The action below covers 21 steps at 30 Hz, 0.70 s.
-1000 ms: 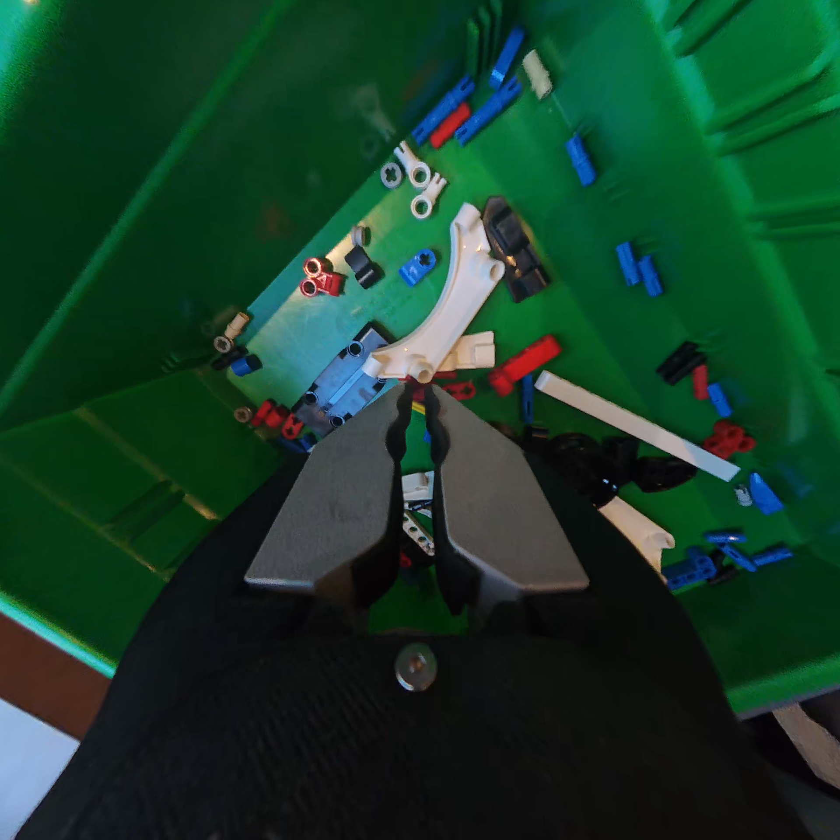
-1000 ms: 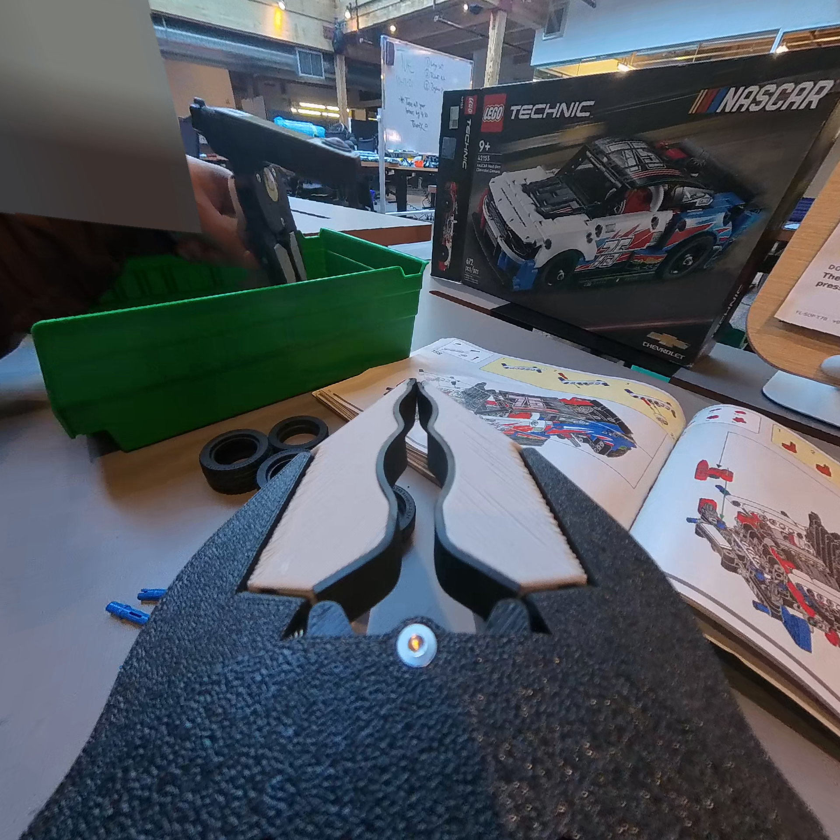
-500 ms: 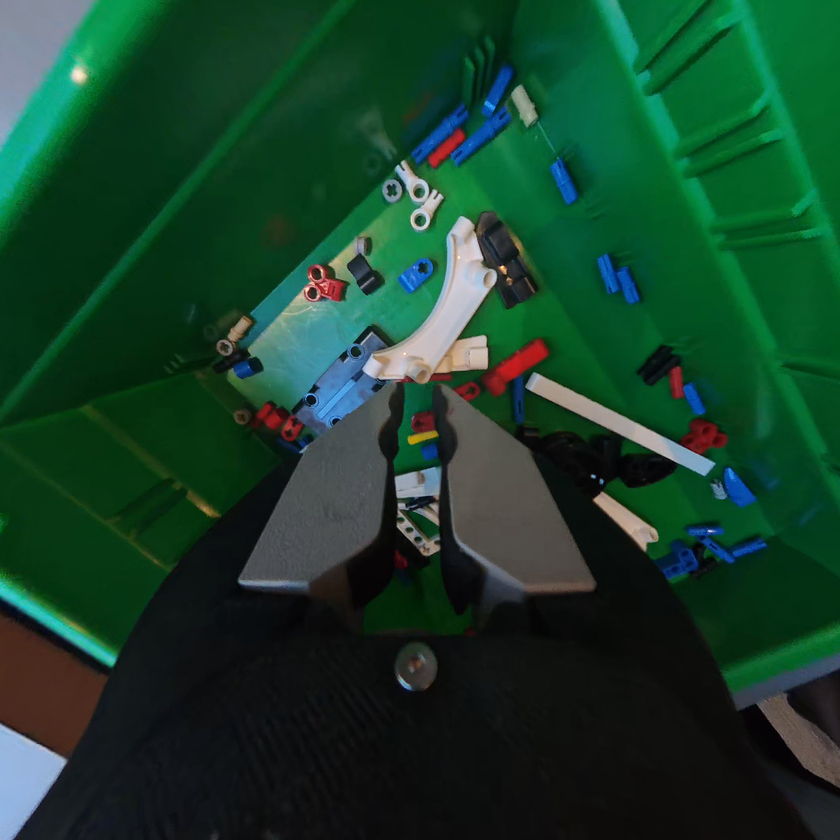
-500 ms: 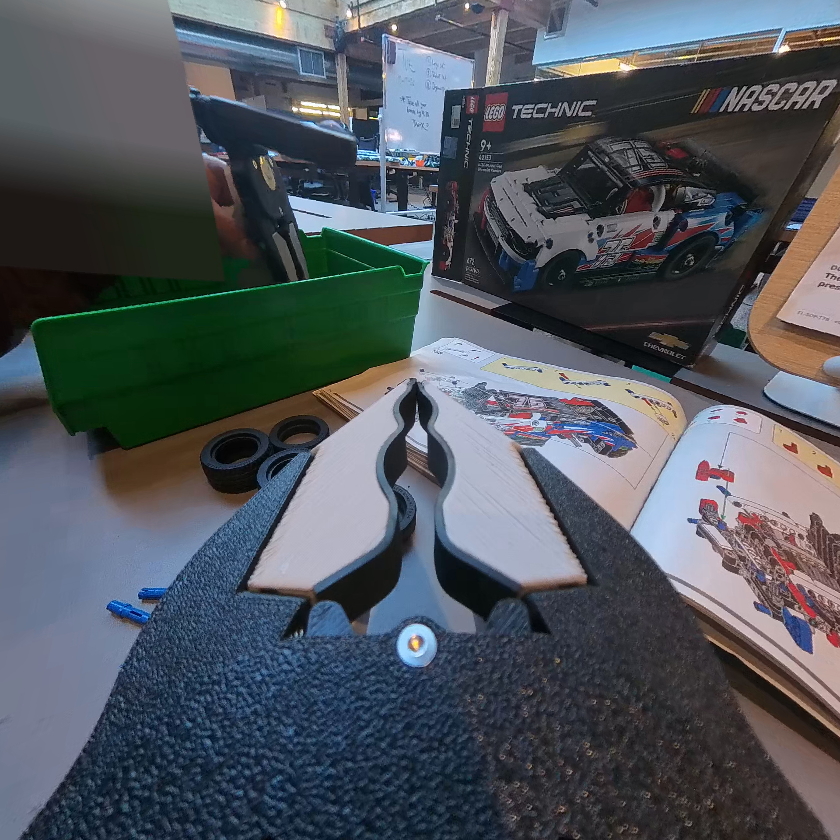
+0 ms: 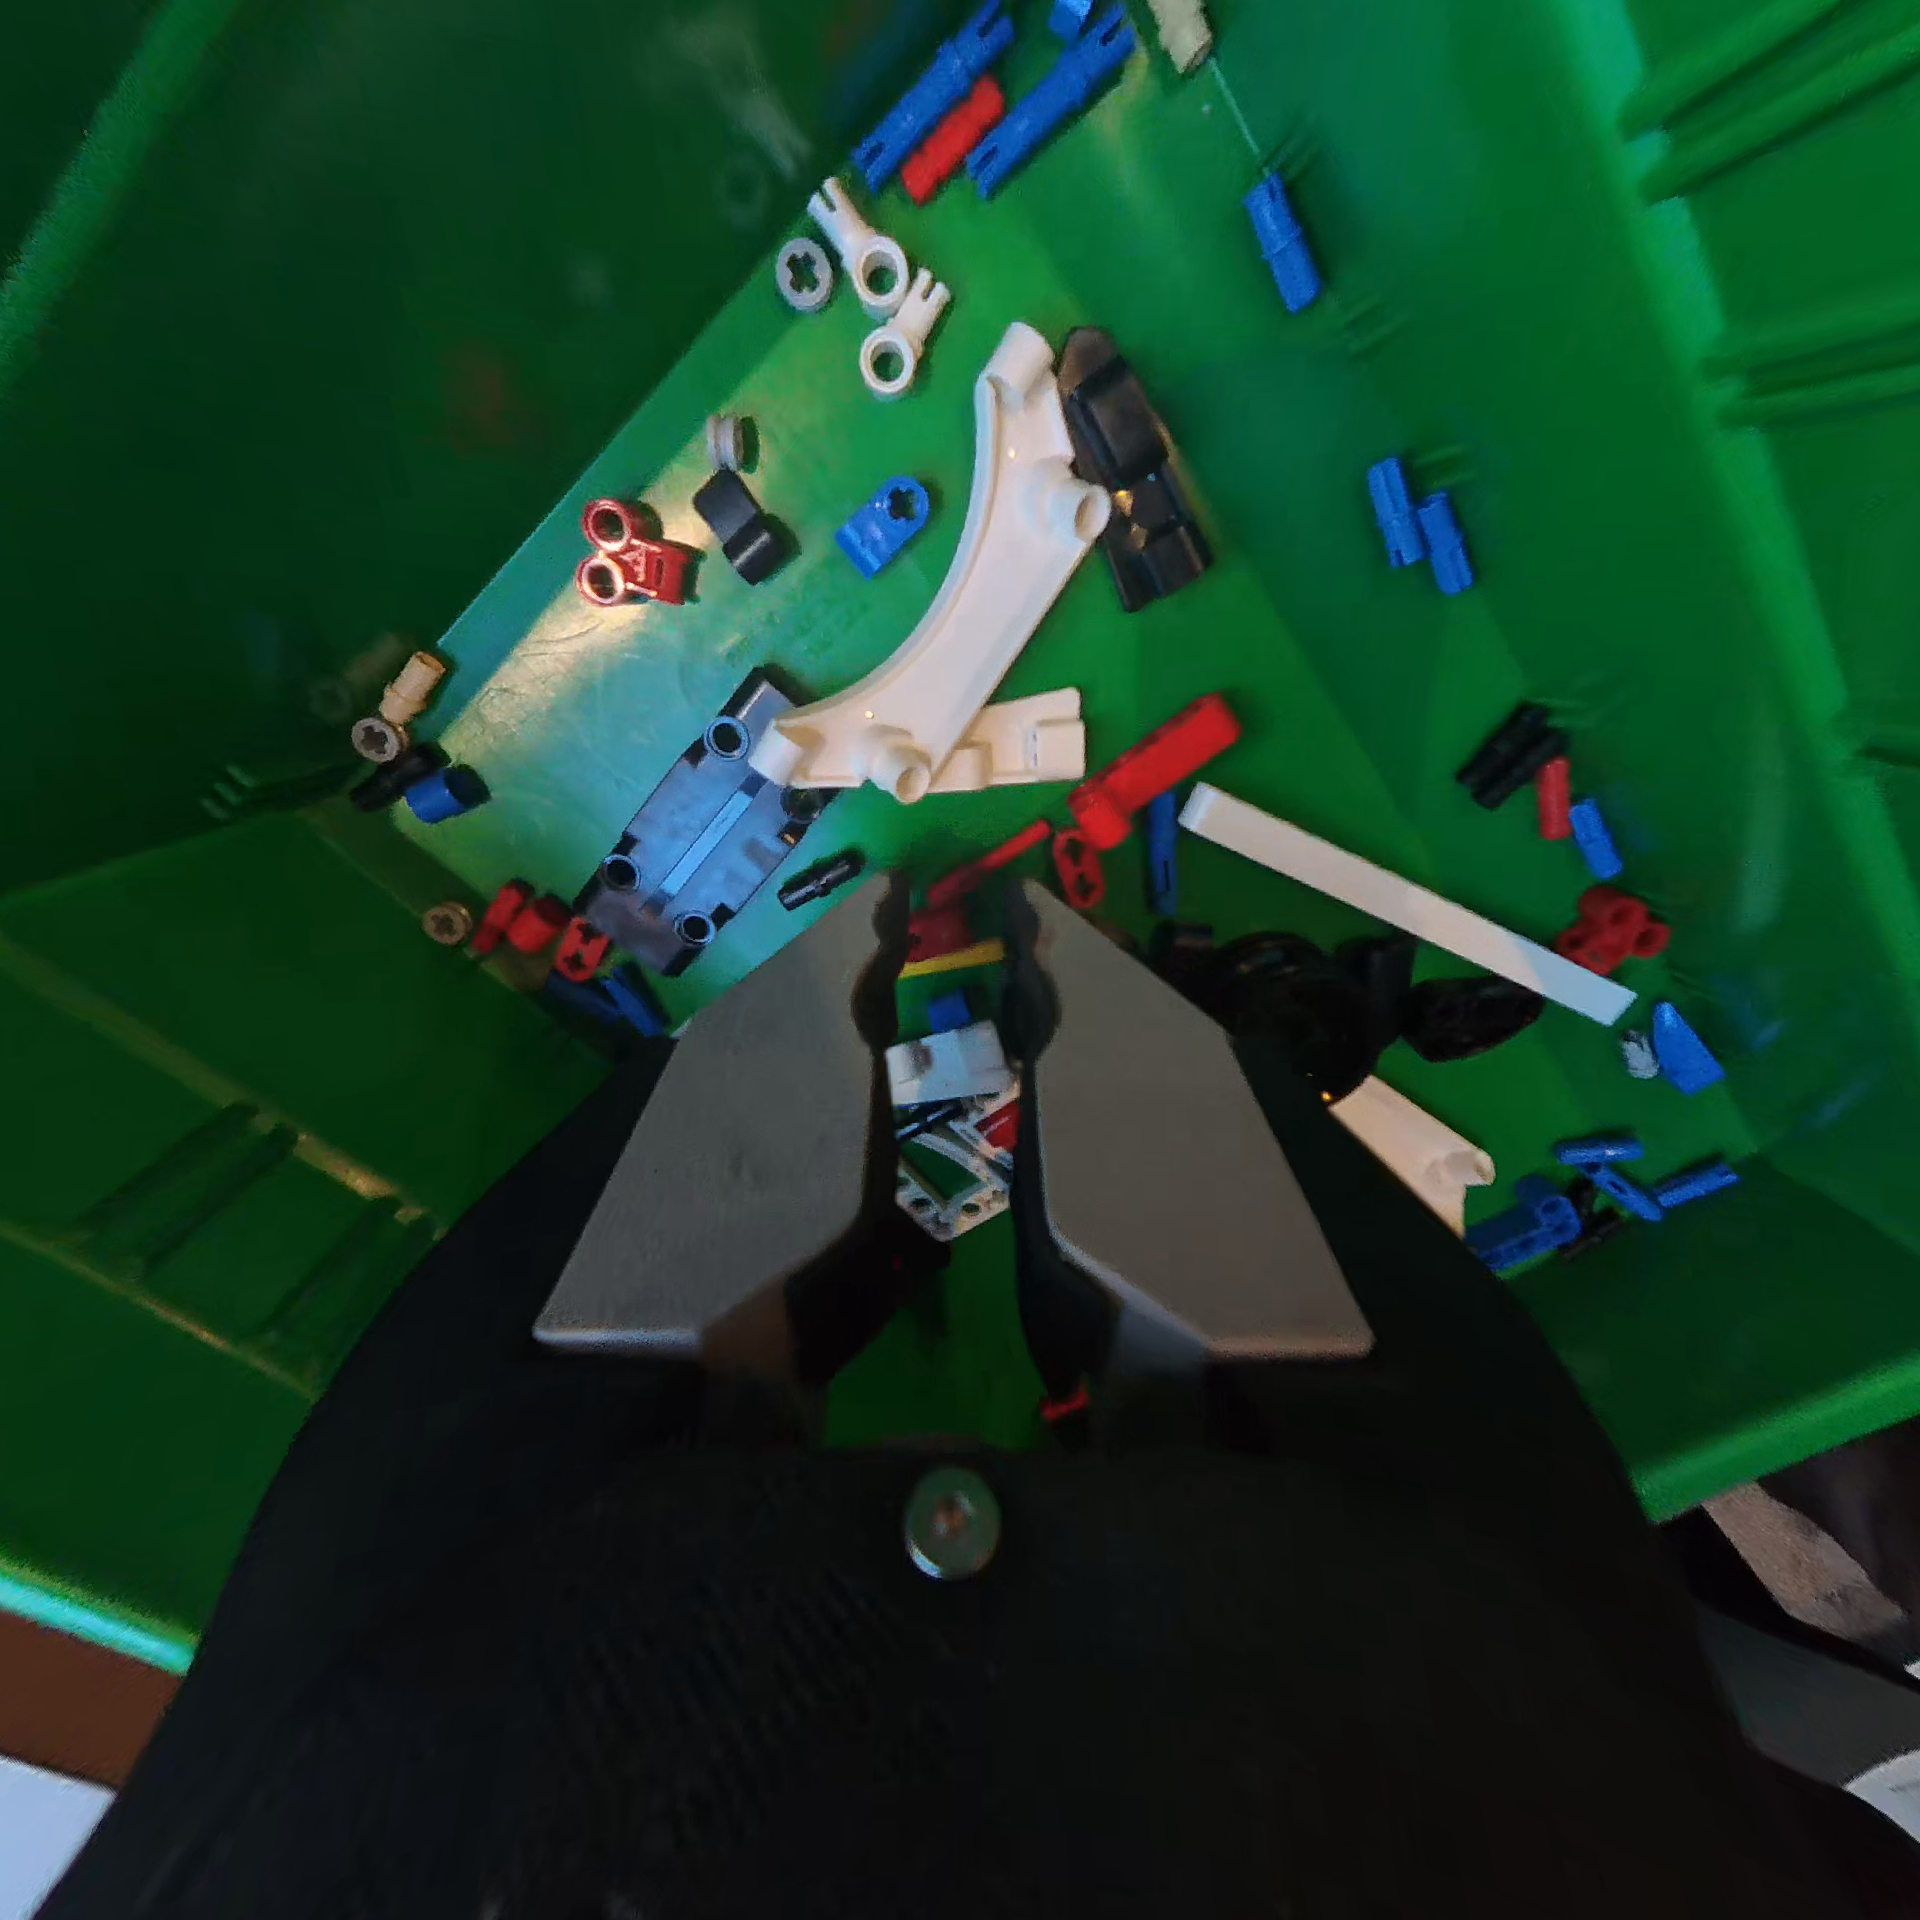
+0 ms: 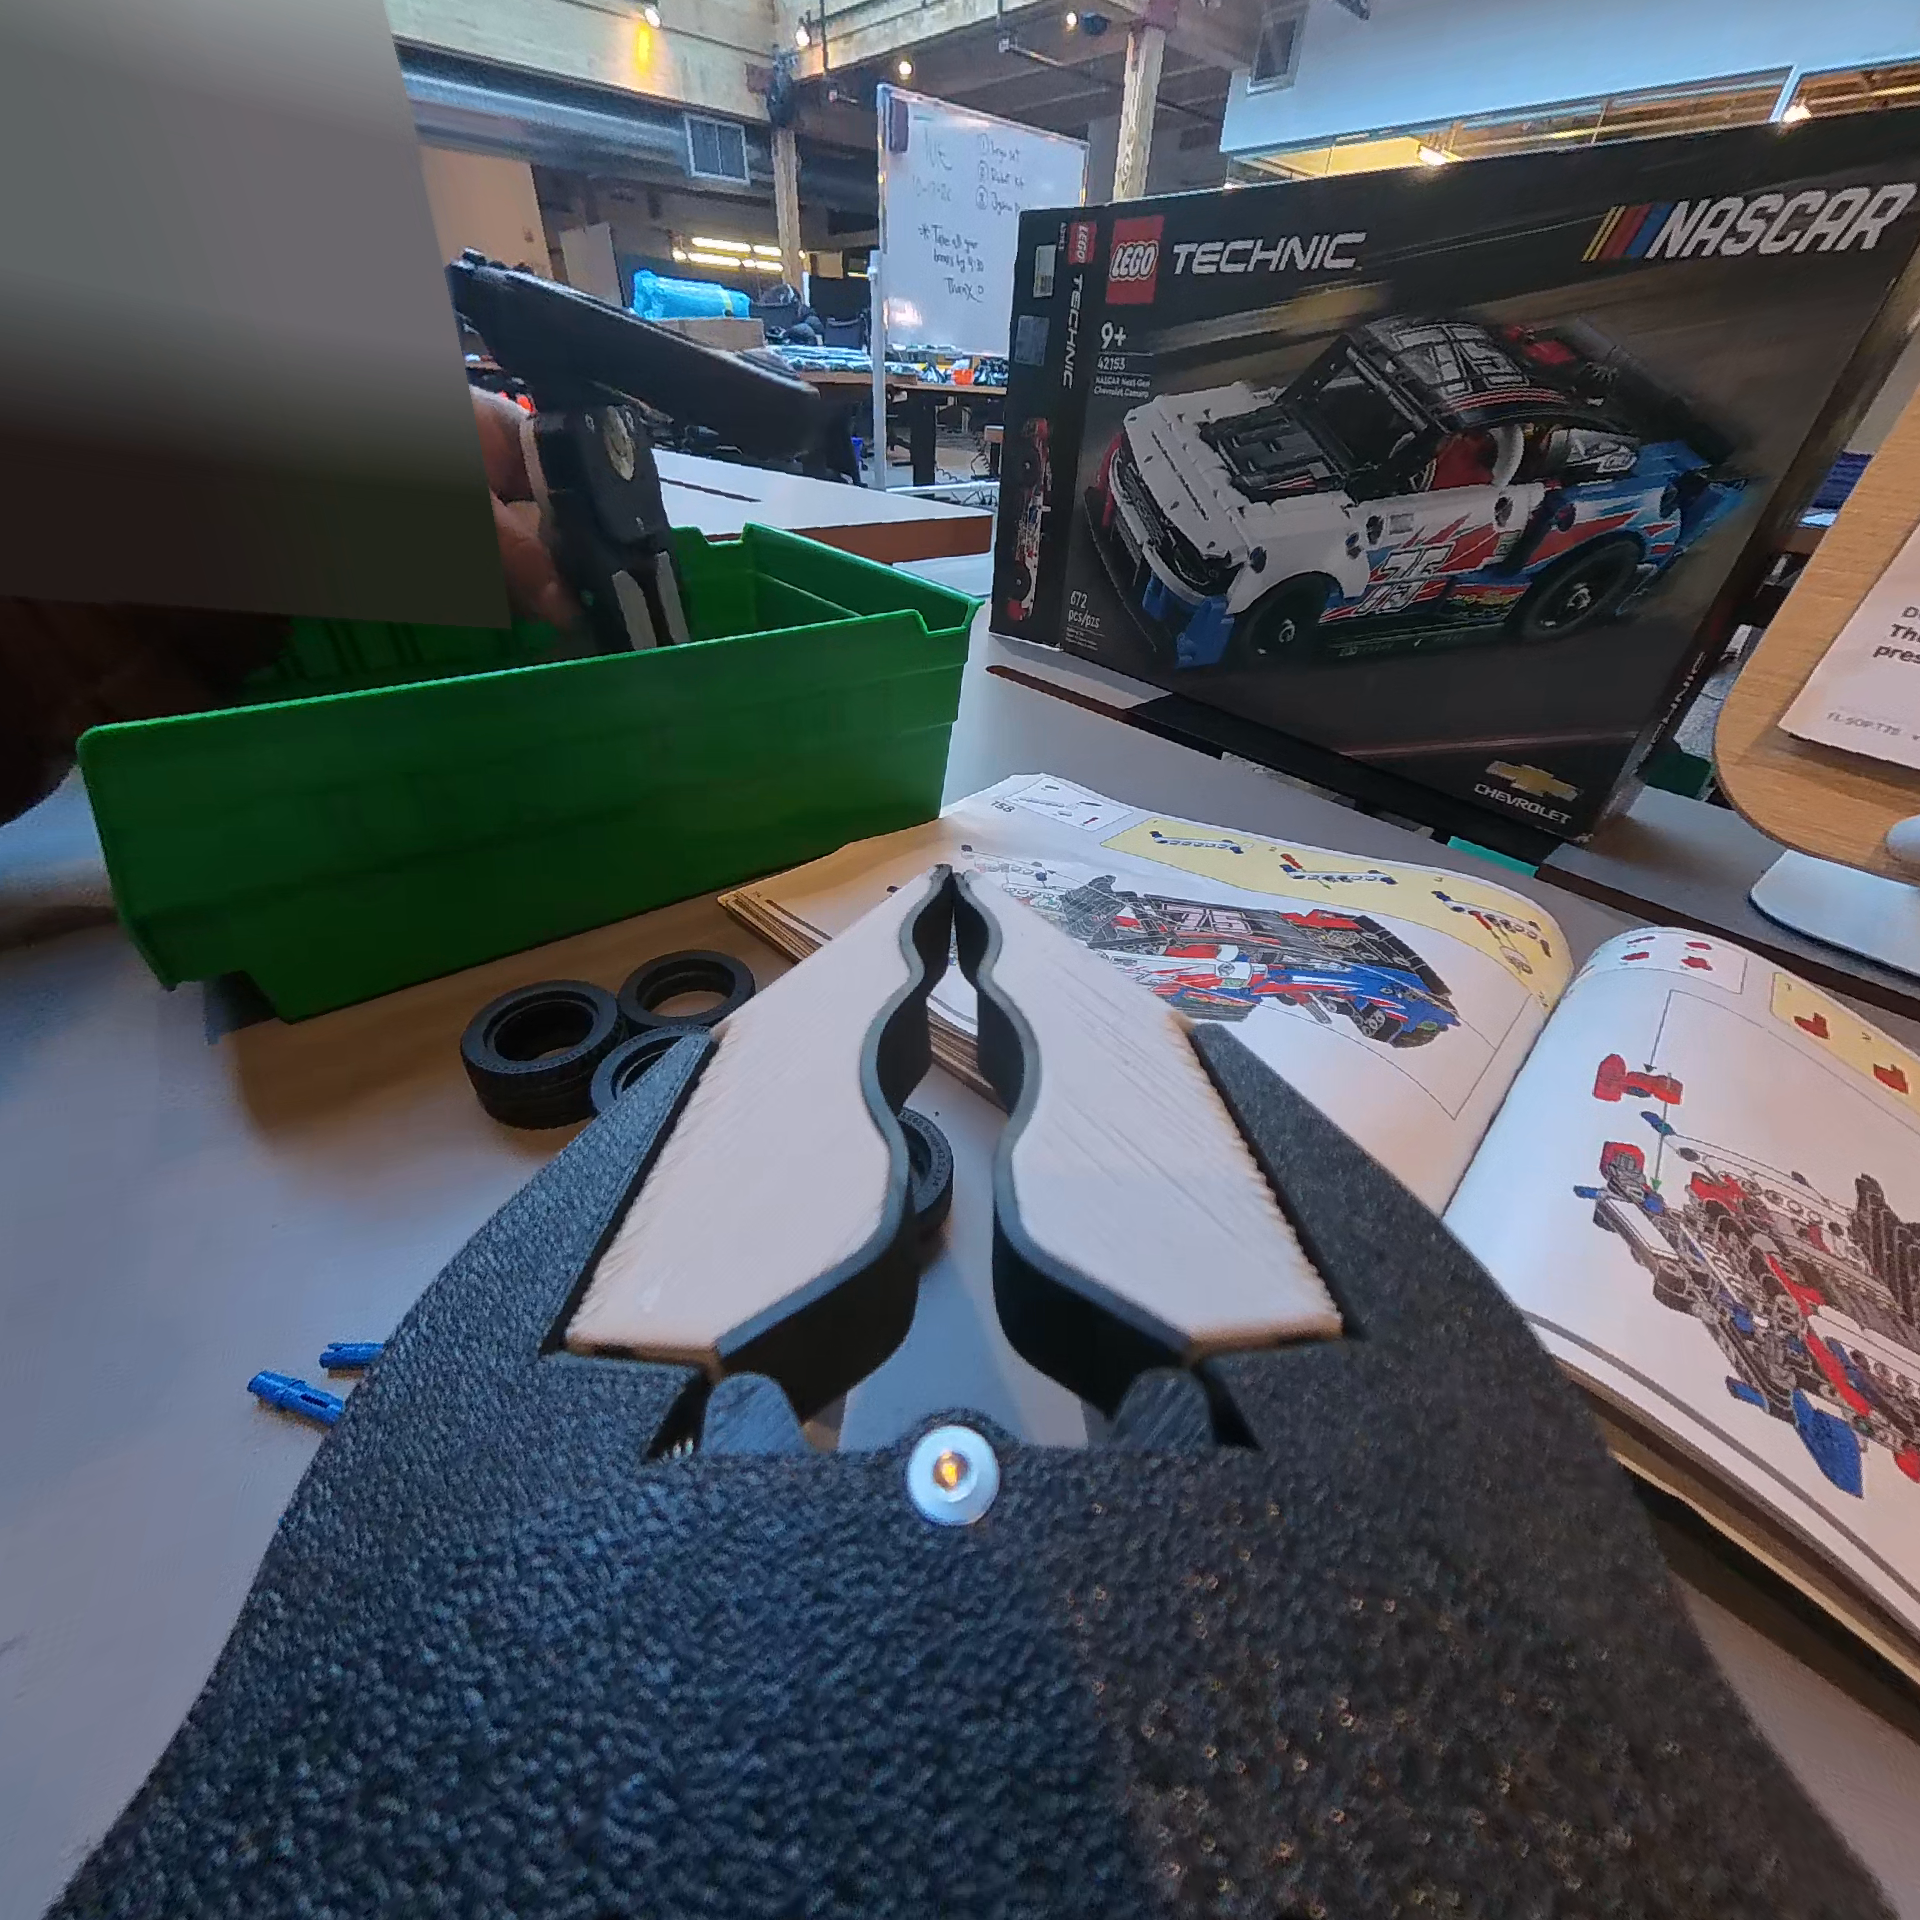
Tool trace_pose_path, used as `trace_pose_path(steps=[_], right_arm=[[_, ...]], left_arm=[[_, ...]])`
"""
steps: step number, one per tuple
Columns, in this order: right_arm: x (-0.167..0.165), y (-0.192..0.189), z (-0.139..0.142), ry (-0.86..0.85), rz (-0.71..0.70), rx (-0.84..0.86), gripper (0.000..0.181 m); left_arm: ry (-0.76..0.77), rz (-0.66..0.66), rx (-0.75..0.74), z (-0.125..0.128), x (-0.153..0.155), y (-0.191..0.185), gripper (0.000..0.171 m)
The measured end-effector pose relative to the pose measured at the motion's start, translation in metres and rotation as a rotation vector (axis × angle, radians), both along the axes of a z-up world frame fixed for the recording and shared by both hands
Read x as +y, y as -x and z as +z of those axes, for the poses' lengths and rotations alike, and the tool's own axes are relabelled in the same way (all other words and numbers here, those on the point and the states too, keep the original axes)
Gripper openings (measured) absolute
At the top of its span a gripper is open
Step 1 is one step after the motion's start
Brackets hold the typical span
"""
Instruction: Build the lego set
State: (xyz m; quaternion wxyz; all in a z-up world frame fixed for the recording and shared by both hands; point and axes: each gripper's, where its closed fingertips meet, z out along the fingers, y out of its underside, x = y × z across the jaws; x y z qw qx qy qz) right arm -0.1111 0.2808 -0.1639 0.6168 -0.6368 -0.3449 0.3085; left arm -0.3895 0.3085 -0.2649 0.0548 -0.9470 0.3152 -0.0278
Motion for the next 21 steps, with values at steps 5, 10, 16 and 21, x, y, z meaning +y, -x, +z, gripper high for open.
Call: trace_pose_path(steps=[5, 10, 16, 21], right_arm=[[-0.0004, 0.0002, 0.0, -0.002, 0.0, -0.002, 0.0], [0.0004, -0.0002, -0.0001, 0.004, 0.0, 0.002, 0.0], [0.0004, 0.0, -0.0004, 0.005, 0.0, 0.001, 0.0], [0.0002, 0.0, -0.0002, 0.004, 0.001, 0.003, 0.0]], left_arm=[[-0.034, -0.017, -0.006, 0.0055, 0.0045, 0.0012, 0.01], [-0.028, -0.077, 0.034, -0.0006, 0.0021, 0.0011, 0.008], [-0.044, -0.121, 0.049, -0.0011, 0.001, -0.0002, 0.005], [-0.019, -0.103, 0.031, -0.0006, -0.0012, -0.0011, 0.0]])
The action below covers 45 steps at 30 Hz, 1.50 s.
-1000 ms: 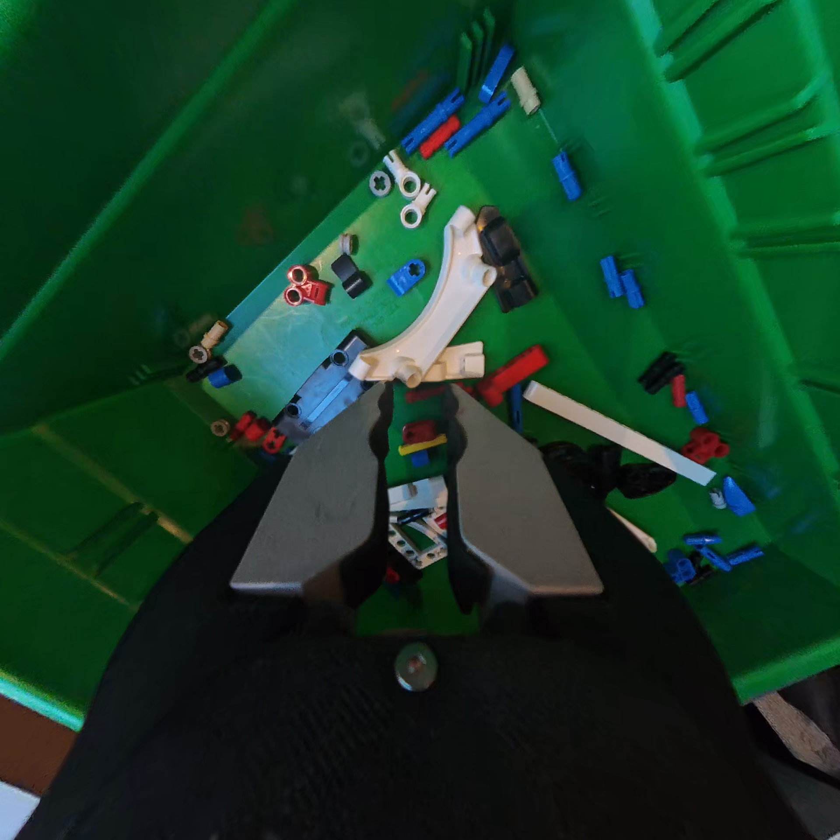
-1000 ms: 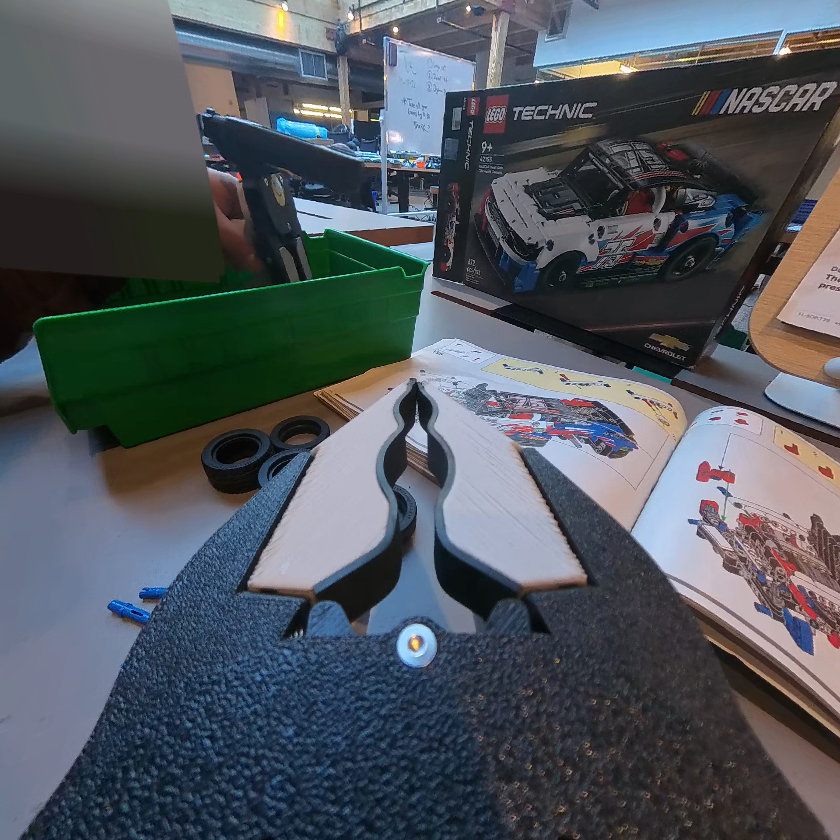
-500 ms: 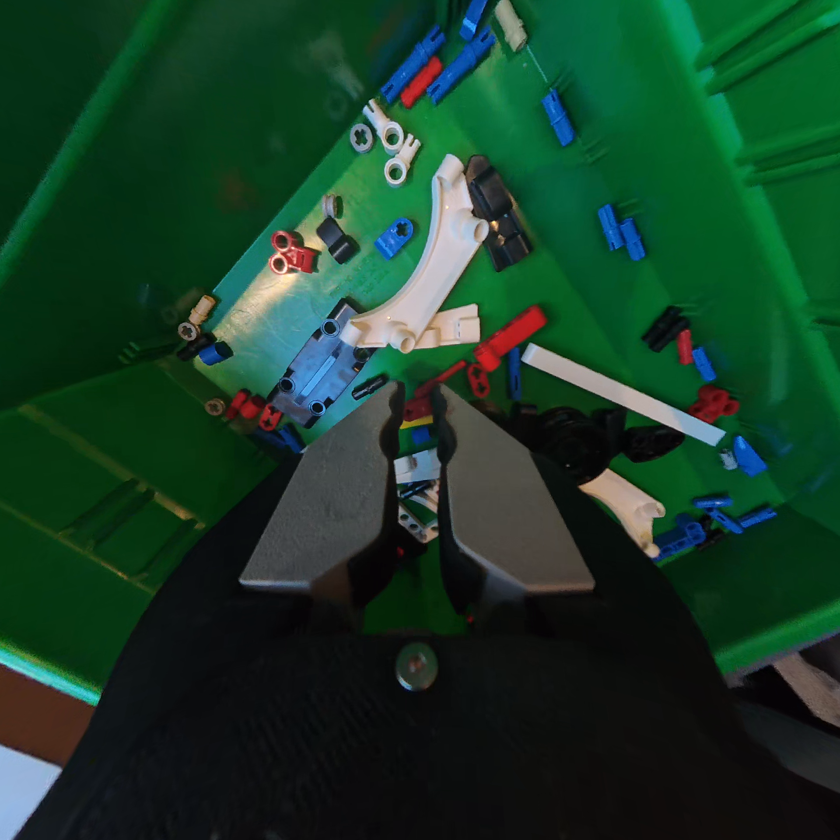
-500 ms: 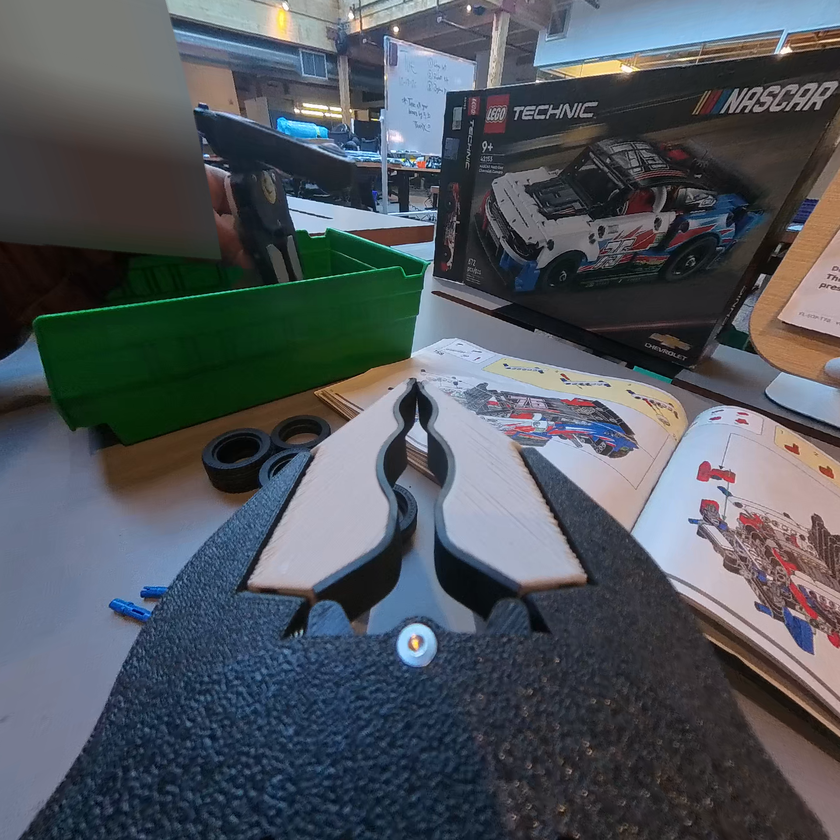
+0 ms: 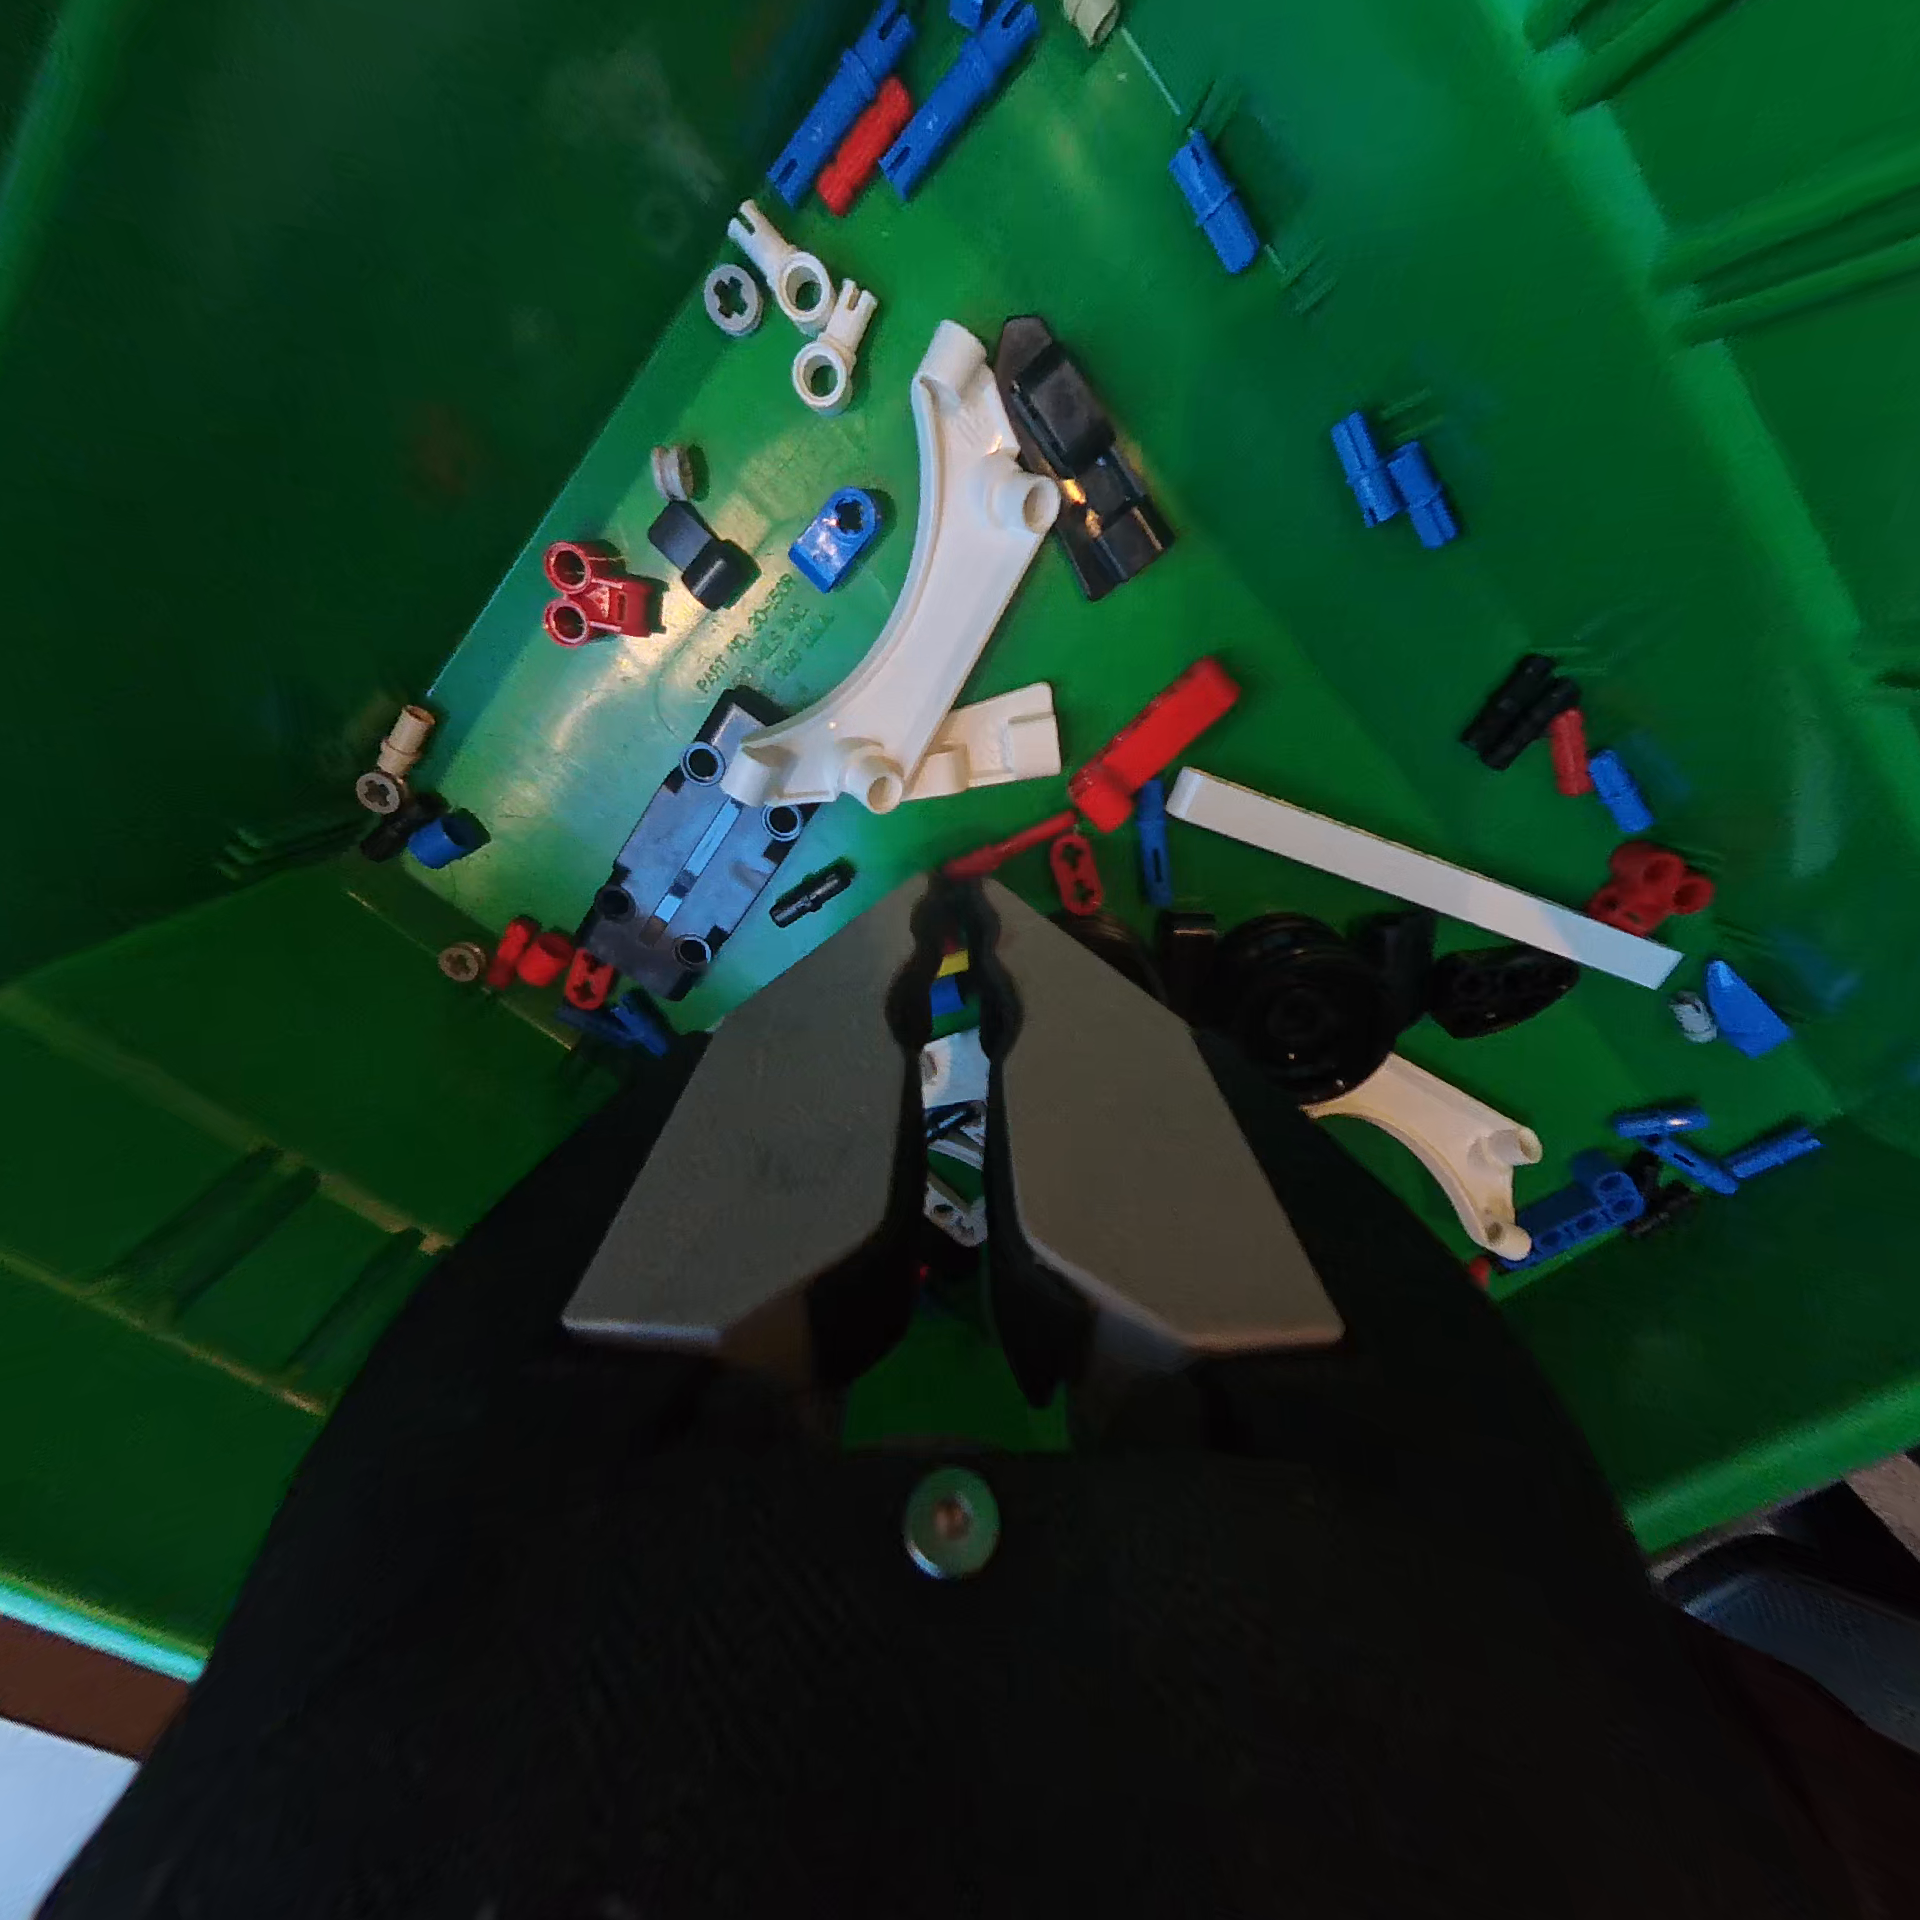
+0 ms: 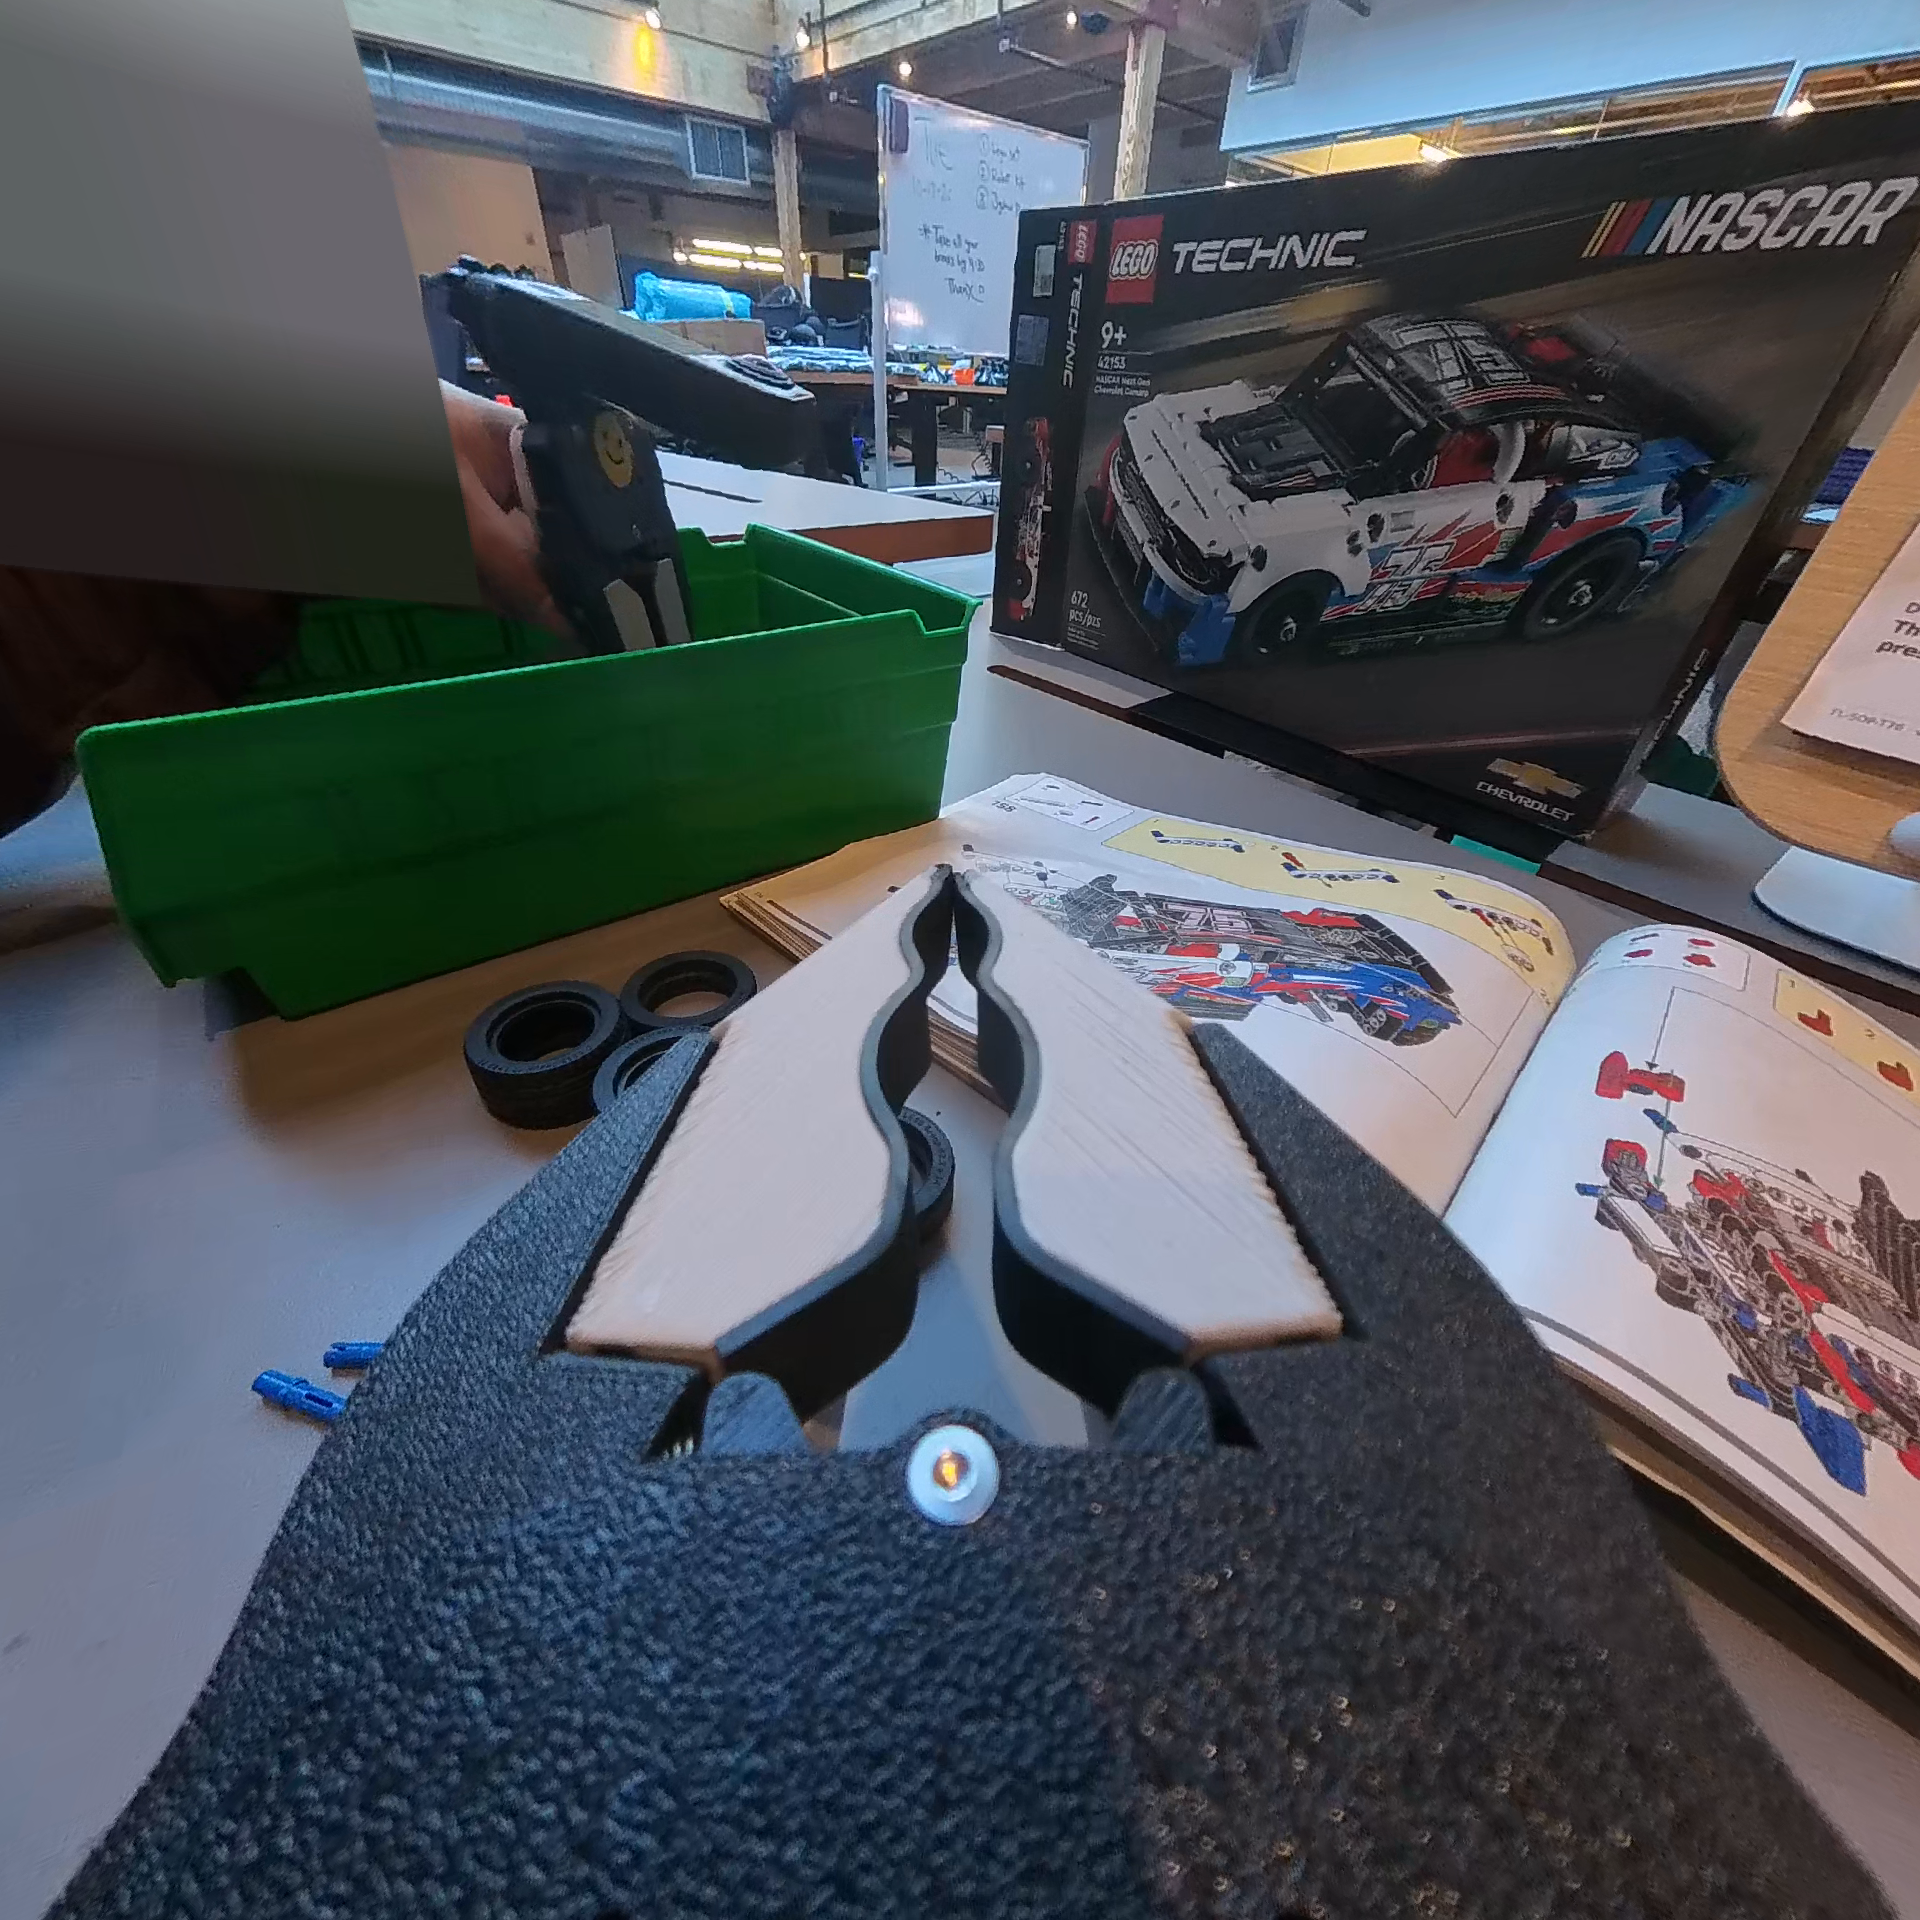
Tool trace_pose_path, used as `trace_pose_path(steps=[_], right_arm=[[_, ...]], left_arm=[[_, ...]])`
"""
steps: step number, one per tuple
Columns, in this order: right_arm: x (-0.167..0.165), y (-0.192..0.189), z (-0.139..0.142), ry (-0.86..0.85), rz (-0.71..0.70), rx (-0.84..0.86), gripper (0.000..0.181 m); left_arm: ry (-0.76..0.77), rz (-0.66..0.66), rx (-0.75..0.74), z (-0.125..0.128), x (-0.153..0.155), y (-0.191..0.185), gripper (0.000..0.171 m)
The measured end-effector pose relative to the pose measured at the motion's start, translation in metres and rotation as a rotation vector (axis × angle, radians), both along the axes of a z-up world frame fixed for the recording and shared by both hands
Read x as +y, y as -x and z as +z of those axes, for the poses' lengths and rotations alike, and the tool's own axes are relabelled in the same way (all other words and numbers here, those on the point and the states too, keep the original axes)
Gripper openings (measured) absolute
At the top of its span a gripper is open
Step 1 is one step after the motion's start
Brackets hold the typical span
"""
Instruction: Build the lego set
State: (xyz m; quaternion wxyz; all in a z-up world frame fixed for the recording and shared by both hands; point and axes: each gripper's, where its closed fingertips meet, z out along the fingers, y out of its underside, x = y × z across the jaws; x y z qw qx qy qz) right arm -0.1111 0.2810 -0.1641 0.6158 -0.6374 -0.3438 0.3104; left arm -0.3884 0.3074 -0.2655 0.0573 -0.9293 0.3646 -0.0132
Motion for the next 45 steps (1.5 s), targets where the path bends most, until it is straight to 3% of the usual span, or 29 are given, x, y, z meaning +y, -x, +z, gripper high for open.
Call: trace_pose_path(steps=[9, 12, 16, 19, 22, 25, 29, 32, 35, 38, 42, 45], right_arm=[[-0.001, 0.001, 0.0, -0.003, 0.002, -0.004, 0.0], [0.0, 0.001, -0.001, -0.001, -0.004, -0.008, 0.0], [0.003, 0.0, 0.0, -0.007, -0.026, -0.011, 0.0], [0.003, -0.003, 0.002, -0.023, -0.044, -0.009, 0.0], [0.006, -0.01, 0.006, -0.028, -0.077, 0.015, 0.0], [0.012, -0.024, 0.013, -0.03, -0.135, 0.064, 0.0], [0.016, -0.036, 0.015, -0.012, -0.17, 0.097, 0.0], [0.014, -0.037, 0.014, -0.015, -0.168, 0.087, 0.0], [0.01, -0.036, 0.012, -0.013, -0.153, 0.066, 0.0], [0.007, -0.035, 0.003, 0.033, -0.128, 0.04, 0.0], [-0.013, -0.021, -0.011, 0.193, 0.025, -0.013, 0.0], [-0.032, -0.013, -0.035, 0.292, 0.121, -0.166, 0.003]], left_arm=[[-0.075, 0.038, -0.018, 0.024, 0.004, 0.007, 0.0], [-0.158, 0.087, -0.037, 0.049, 0.004, 0.015, 0.001], [-0.354, 0.174, -0.157, 0.104, 0.002, 0.011, 0.0], [-0.472, 0.177, -0.256, 0.146, -0.01, -0.022, 0.0], [-0.492, 0.026, -0.286, 0.164, -0.039, -0.092, 0.0], [-0.44, -0.143, -0.305, 0.152, -0.074, -0.174, 0.0], [-0.317, -0.225, -0.281, 0.092, -0.098, -0.25, 0.0], [-0.225, -0.182, -0.201, 0.035, -0.098, -0.264, 0.0], [-0.167, -0.108, -0.15, -0.002, -0.098, -0.261, 0.0], [-0.192, -0.05, -0.214, 0.0, -0.098, -0.267, 0.0], [-0.216, -0.018, -0.261, 0.012, -0.101, -0.265, 0.007], [-0.24, -0.01, -0.304, 0.021, -0.107, -0.261, 0.007]])
